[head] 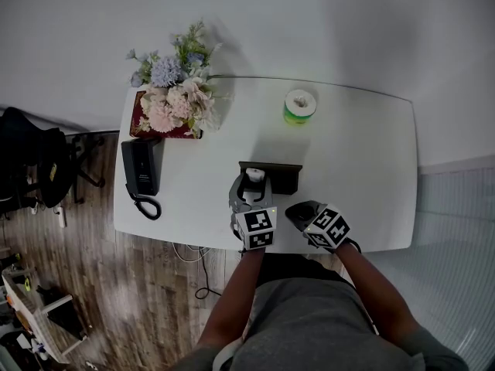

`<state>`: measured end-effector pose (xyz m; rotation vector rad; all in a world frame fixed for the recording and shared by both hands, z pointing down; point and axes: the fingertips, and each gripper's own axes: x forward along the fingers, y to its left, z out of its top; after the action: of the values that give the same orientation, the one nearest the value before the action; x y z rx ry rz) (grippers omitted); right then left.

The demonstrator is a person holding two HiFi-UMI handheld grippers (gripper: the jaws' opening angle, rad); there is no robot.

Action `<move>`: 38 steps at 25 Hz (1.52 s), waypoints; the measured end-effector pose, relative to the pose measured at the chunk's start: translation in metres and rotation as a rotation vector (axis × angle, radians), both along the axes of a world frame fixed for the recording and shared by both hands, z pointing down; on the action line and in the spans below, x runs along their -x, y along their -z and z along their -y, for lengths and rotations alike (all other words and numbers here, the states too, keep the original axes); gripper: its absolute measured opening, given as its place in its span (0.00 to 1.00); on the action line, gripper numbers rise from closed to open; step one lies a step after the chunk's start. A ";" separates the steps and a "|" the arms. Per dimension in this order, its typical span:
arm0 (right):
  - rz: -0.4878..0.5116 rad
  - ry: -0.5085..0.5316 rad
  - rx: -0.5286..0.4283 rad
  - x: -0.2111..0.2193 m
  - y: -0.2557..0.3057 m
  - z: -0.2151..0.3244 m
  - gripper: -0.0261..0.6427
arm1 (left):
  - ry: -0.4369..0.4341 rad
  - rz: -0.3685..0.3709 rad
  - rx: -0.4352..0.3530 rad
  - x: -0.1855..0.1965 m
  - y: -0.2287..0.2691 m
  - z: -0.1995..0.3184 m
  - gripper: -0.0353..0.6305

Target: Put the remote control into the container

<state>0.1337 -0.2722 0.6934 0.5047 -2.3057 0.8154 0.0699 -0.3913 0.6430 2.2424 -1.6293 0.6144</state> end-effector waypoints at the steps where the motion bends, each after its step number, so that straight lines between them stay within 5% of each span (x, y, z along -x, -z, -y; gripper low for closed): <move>1: 0.001 -0.001 0.000 0.000 0.000 0.000 0.06 | -0.001 0.000 0.001 0.000 0.000 0.000 0.38; 8: 0.000 -0.007 0.002 0.002 0.000 0.002 0.06 | -0.027 0.001 -0.002 -0.001 0.000 0.001 0.39; 15: -0.005 -0.008 -0.013 0.004 0.003 0.004 0.06 | -0.056 -0.040 -0.002 -0.005 0.006 0.000 0.51; 27: 0.026 -0.009 -0.069 0.005 0.020 0.006 0.06 | -0.093 0.013 0.031 0.002 0.015 -0.038 0.50; 30: 0.034 -0.006 -0.083 0.005 0.026 0.002 0.06 | -0.094 0.014 0.027 0.005 0.020 -0.056 0.40; 35: 0.055 -0.016 -0.115 0.003 0.038 -0.007 0.06 | -0.054 0.027 -0.040 0.020 0.047 -0.076 0.08; 38: 0.078 -0.038 -0.130 -0.005 0.046 -0.013 0.06 | -0.042 0.031 -0.065 0.027 0.060 -0.085 0.05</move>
<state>0.1387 -0.2596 0.6471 0.5848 -2.4385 0.7182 0.0433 -0.3064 0.5827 2.3303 -1.6437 0.6181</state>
